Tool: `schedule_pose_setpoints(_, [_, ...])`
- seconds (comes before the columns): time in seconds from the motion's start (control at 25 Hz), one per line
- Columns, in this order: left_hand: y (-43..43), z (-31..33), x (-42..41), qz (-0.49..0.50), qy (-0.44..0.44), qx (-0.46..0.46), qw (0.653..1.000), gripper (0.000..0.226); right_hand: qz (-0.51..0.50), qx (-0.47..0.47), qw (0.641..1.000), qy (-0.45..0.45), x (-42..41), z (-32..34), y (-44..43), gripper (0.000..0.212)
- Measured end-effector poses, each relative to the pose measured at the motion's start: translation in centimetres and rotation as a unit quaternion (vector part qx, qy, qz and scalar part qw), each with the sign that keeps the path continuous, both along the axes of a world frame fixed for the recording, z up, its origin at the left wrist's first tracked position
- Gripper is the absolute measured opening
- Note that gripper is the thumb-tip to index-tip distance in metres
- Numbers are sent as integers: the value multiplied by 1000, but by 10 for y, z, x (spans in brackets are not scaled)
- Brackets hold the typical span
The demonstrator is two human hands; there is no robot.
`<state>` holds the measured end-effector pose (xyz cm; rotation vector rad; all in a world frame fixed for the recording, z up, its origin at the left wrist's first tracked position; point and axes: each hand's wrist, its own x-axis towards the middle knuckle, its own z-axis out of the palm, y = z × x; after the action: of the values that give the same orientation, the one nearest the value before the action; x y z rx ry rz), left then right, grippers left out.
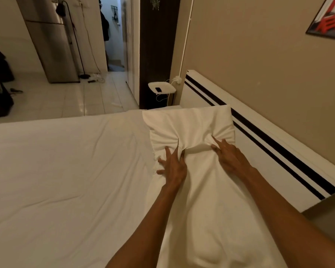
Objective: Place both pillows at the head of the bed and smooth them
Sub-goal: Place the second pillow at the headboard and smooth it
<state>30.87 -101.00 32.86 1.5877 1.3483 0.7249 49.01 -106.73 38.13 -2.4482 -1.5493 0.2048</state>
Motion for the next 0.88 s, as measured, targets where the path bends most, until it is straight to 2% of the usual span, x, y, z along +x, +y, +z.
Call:
schedule_pose_setpoints(0.44, [7, -65, 184, 8, 54, -77, 996, 50, 42, -60, 995, 71, 188, -73, 18, 52])
schedule_pose_setpoints(0.88, [-6, -142, 358, 123, 8, -143, 982, 54, 145, -83, 979, 118, 368, -148, 54, 54])
